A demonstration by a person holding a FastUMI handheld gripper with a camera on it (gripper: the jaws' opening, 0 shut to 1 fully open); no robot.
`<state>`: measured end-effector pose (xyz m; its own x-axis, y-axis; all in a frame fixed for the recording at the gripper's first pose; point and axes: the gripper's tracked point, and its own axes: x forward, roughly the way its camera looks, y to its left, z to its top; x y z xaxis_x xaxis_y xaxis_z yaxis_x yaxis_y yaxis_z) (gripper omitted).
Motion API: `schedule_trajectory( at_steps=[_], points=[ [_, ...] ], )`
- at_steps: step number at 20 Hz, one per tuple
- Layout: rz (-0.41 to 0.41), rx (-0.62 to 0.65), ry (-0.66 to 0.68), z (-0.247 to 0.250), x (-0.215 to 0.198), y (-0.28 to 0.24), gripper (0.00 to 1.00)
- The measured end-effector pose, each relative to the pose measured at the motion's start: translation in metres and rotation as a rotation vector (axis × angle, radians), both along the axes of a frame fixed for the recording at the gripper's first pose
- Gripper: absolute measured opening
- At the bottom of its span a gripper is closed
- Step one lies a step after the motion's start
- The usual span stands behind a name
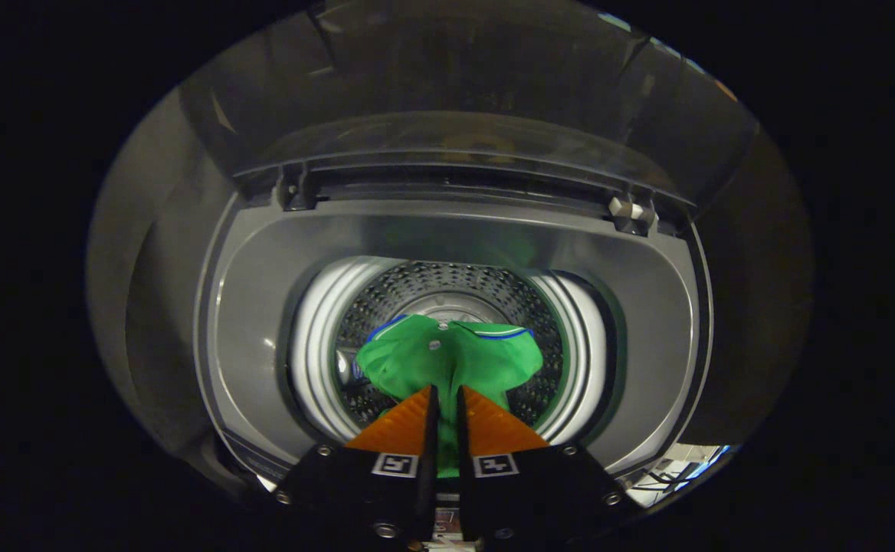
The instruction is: Put the clothes into the washing machine and then close the washing machine lid.
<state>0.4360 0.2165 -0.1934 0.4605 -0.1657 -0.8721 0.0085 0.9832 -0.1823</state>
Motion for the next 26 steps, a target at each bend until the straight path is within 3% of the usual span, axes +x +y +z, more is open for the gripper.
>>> schedule_trajectory(
  at_steps=[3, 5, 10, 16, 26],
  points=[
    [-0.012, 0.031, -0.048, 0.014, 0.006, 0.005, 0.72],
    [-0.013, 0.063, -0.071, 0.017, 0.01, 0.011, 0.85],
    [0.011, 0.063, -0.124, 0.031, 0.009, 0.014, 0.94],
    [0.035, 0.028, -0.228, 0.073, 0.004, 0.015, 0.94],
    [0.04, -0.022, -0.451, 0.187, 0.004, 0.021, 0.94]
  ],
)
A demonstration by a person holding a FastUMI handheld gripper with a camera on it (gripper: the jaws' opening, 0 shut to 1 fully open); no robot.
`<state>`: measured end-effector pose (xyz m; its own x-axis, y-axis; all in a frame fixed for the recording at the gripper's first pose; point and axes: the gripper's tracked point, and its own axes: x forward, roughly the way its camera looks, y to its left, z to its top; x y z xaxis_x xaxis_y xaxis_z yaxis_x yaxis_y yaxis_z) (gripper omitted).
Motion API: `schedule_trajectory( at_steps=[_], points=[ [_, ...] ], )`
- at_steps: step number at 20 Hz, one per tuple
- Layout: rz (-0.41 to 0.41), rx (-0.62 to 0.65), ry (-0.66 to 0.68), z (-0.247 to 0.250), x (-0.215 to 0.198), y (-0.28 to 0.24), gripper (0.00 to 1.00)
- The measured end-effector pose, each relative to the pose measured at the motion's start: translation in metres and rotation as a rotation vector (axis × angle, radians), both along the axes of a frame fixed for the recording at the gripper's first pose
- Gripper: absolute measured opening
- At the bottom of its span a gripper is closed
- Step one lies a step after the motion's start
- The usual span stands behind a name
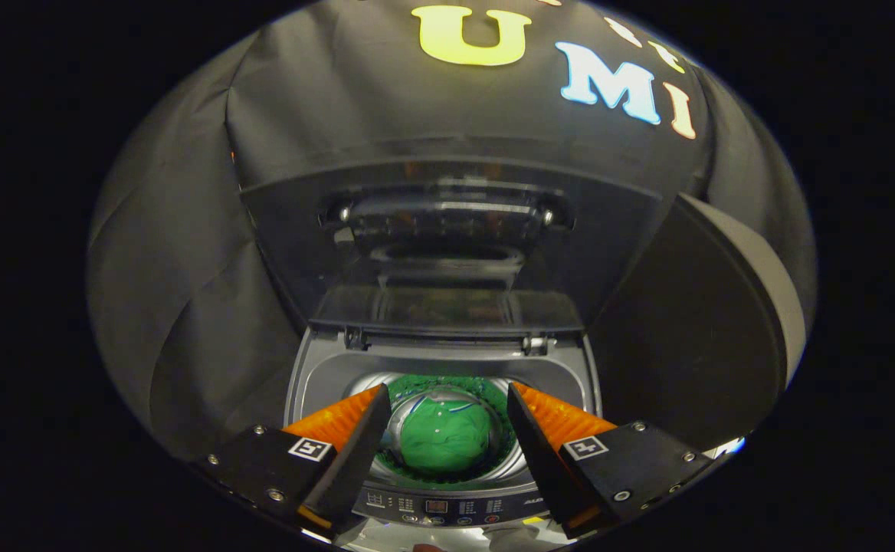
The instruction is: Put the clothes into the washing machine and then close the washing machine lid.
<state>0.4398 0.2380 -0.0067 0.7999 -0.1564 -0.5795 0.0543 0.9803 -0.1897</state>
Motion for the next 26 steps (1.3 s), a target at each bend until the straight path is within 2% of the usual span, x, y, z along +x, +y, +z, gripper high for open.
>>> schedule_trajectory(
  at_steps=[8, 13, 19, 26],
  points=[
    [-0.033, -0.018, -0.146, 0.087, 0.032, -0.013, 0.94],
    [-0.03, -0.03, -0.224, 0.13, 0.072, -0.014, 0.94],
    [-0.024, -0.064, -0.208, 0.139, 0.12, -0.023, 0.94],
    [-0.033, -0.033, -0.133, 0.124, 0.166, -0.03, 0.94]
  ],
)
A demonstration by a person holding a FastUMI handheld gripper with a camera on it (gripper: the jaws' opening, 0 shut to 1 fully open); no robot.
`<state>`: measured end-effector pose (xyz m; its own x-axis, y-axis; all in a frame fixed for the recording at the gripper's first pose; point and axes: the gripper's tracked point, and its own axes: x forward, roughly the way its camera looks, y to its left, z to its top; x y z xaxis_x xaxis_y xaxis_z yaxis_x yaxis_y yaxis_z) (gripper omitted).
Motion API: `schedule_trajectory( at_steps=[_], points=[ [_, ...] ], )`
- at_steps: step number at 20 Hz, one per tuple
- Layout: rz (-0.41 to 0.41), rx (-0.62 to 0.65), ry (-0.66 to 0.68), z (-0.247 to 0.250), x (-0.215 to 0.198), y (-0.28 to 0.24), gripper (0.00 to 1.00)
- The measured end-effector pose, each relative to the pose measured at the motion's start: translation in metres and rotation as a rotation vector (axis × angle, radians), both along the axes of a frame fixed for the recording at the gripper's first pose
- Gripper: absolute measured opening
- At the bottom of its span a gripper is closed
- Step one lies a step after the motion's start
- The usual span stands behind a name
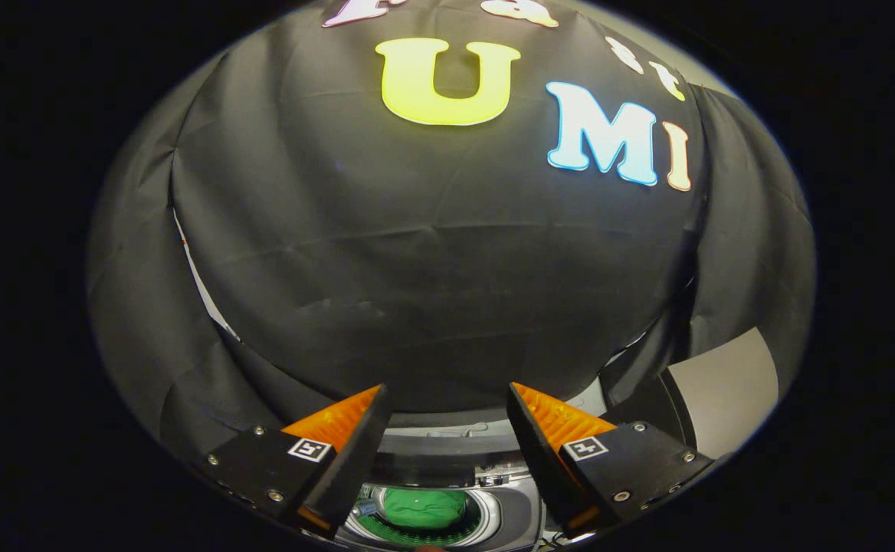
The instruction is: Put the clothes into the washing machine and then close the washing machine lid.
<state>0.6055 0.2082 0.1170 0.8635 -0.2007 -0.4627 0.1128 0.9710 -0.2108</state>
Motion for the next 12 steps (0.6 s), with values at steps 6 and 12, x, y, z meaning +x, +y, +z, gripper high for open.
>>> schedule_trajectory(
  at_steps=[6, 12],
  points=[
    [0.011, 0.0, 0.081, -0.023, 0.015, -0.001, 0.94],
    [0.023, 0.073, 0.097, -0.038, 0.02, 0.007, 0.95]
  ],
)
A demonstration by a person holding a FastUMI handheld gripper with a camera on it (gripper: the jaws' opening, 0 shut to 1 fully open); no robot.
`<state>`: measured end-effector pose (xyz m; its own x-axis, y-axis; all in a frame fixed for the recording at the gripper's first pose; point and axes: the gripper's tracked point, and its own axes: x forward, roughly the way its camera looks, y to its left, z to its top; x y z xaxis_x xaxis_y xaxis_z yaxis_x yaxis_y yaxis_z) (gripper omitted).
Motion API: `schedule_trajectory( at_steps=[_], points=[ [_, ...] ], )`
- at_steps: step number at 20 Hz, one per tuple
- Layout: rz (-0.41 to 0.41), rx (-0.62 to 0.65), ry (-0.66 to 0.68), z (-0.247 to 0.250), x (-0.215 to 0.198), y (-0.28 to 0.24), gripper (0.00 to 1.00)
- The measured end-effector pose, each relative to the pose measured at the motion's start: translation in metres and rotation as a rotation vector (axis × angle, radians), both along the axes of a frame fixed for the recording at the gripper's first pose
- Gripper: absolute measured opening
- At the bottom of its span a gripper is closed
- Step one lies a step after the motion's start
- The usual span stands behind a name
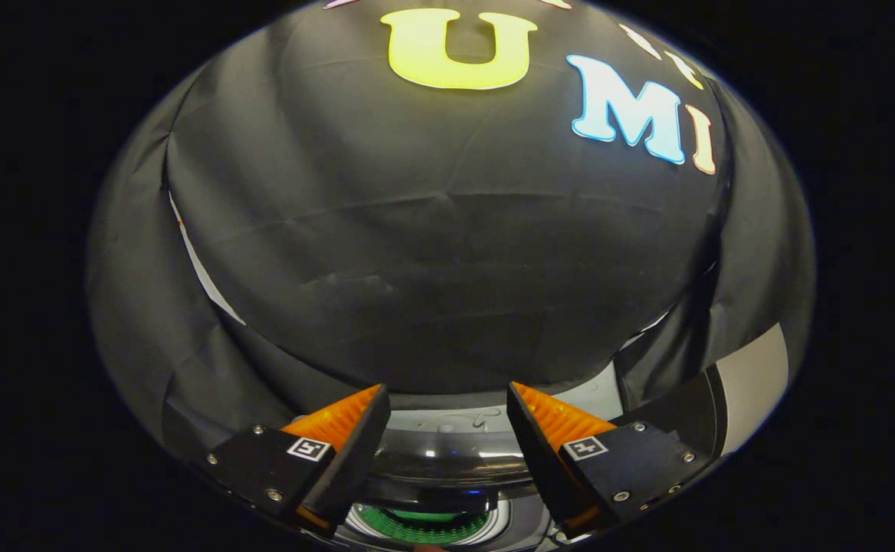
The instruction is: Put the clothes into the washing machine and then close the washing machine lid.
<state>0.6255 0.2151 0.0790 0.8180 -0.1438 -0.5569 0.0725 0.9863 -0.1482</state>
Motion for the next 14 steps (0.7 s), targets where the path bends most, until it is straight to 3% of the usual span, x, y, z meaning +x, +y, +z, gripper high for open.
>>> schedule_trajectory(
  at_steps=[14],
  points=[
    [-0.007, 0.007, -0.014, -0.0015, -0.0007, -0.0029, 0.97]
  ],
)
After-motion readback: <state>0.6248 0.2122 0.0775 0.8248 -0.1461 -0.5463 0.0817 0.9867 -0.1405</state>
